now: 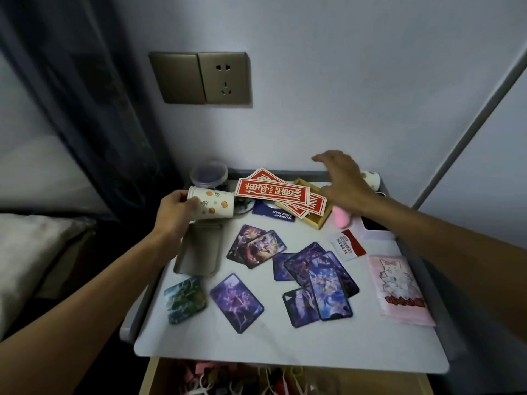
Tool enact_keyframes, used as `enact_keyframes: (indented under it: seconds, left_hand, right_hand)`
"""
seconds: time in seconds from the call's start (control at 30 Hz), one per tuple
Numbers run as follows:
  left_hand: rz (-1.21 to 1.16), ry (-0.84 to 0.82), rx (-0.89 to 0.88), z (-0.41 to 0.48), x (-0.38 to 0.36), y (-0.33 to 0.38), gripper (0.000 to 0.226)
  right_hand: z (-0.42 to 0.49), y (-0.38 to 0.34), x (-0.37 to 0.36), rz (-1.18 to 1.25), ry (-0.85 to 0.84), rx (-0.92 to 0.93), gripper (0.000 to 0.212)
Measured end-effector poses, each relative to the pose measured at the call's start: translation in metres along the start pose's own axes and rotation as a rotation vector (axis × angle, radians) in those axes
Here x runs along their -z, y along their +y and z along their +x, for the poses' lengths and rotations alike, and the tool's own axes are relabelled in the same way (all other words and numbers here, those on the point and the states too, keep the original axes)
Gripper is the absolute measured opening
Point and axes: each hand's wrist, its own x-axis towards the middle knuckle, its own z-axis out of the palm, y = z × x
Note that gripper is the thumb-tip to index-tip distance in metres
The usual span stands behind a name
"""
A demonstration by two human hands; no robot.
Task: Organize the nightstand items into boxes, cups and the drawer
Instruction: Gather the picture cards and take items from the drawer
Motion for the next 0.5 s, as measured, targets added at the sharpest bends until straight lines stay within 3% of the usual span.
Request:
enact_keyframes:
  seconds: [0.2, 0.5]
  left_hand:
    - [0.150, 0.082, -0.078, 0.003, 0.004, -0.007, 0.022]
    - [0.370, 0.098, -0.225, -0.020, 0.013, -0.006, 0.048]
  right_hand:
    - [-0.038, -0.083, -0.035, 0.094, -0.207, 0.289, 0.049]
    - [-0.058, -0.106, -0.035, 0.294, -0.210, 0.136, 0.039]
